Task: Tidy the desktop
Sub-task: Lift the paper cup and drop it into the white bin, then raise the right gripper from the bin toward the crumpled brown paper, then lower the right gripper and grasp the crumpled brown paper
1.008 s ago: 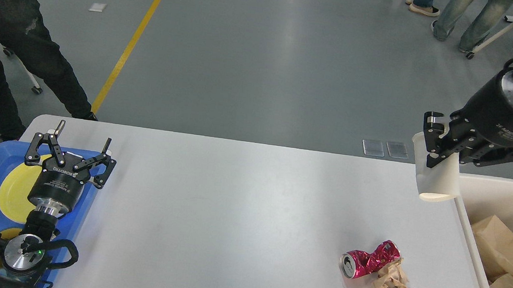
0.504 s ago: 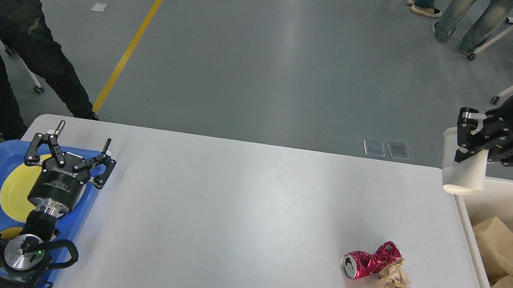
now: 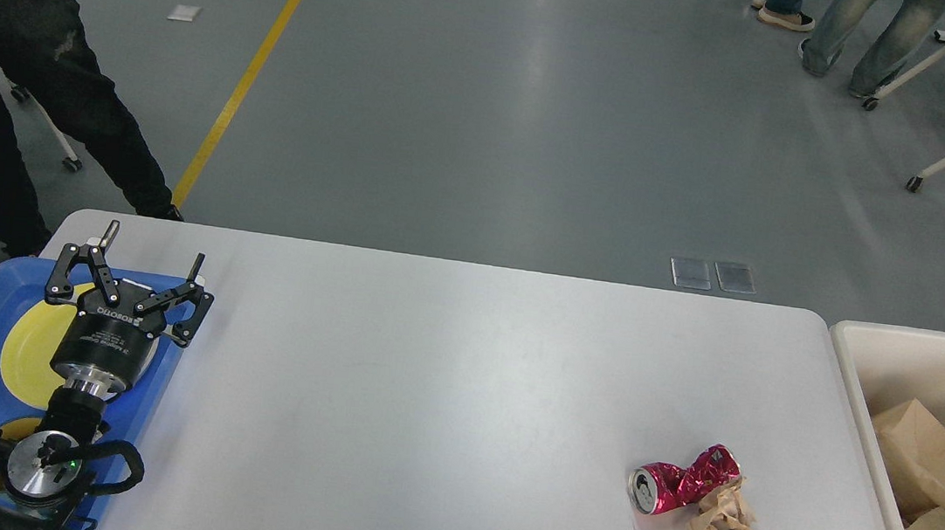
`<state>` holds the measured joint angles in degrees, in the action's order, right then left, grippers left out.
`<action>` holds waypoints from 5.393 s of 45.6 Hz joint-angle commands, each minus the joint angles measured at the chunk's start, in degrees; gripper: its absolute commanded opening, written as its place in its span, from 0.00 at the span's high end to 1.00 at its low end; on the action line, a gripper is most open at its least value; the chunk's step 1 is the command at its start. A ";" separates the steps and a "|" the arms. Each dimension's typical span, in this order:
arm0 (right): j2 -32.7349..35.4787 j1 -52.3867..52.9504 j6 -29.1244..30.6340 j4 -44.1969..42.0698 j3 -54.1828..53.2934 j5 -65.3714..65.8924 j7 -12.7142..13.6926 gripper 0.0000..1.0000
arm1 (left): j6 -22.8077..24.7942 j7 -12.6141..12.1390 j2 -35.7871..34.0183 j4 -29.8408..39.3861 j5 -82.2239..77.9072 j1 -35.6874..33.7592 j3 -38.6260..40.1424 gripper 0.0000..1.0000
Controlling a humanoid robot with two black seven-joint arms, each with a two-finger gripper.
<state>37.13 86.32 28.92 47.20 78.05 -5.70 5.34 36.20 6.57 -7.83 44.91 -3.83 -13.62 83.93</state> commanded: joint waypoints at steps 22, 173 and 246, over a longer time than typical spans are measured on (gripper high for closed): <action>-13.13 -51.86 -16.79 -41.75 -20.39 -0.90 -0.15 1.00 | -0.08 0.02 0.01 0.00 0.05 0.00 0.00 0.03; -21.93 48.70 8.45 47.90 -2.81 1.74 0.29 0.00 | 0.01 -0.07 0.10 0.00 -0.04 0.00 0.00 0.03; -27.73 -11.97 -22.33 20.83 -10.02 -3.71 0.55 0.56 | 0.10 -0.07 0.10 0.00 -0.04 0.00 0.00 0.03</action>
<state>10.03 74.70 6.90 67.93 67.94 -9.53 5.90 36.29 6.50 -7.74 44.92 -3.81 -13.62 83.93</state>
